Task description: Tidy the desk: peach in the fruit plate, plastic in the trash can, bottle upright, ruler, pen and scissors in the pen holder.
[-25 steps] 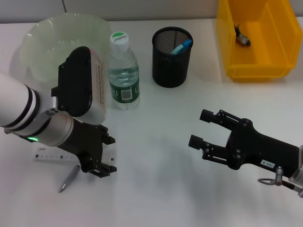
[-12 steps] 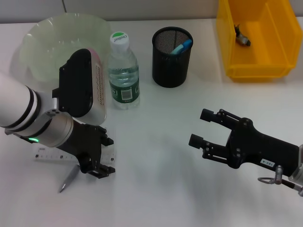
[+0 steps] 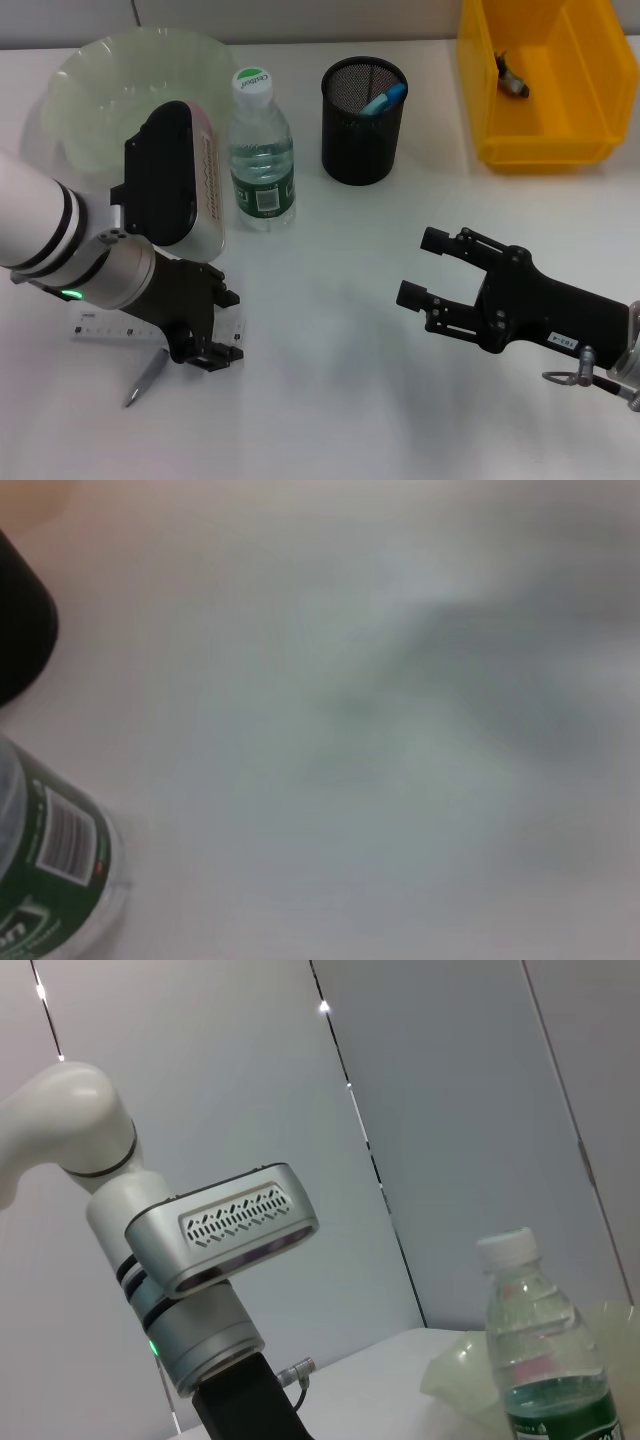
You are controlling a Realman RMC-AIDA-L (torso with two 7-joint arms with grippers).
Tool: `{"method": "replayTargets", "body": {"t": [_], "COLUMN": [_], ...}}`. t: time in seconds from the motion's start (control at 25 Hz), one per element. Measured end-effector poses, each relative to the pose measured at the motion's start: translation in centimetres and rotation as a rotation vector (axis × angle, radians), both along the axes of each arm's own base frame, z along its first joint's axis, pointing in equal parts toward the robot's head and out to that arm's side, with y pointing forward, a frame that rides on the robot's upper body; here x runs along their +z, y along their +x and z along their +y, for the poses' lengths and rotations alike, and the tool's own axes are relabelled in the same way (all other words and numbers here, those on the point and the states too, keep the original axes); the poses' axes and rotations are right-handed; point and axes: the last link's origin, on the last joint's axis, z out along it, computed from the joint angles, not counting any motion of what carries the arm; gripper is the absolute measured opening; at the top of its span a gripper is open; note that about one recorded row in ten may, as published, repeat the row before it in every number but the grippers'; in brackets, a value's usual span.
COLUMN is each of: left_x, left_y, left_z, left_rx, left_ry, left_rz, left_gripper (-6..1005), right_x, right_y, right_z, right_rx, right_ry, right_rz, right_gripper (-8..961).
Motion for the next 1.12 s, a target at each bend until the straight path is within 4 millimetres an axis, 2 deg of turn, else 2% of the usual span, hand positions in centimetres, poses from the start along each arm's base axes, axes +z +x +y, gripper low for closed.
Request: {"method": "replayTargets", "body": {"t": [1.12], "left_x": [0.13], "left_y": [-0.26], "left_z": [0.21], "left_rx": [0.0], "left_ry": [0.003], "left_rz": [0.023], "left_gripper": [604], "right_x": [-0.09], "right_y": [-0.22], "right_z": [0.52], "right_rx": [0.005], "right_ry": [0.002], "right_rz": [-0.01], "right_gripper": [811]}}
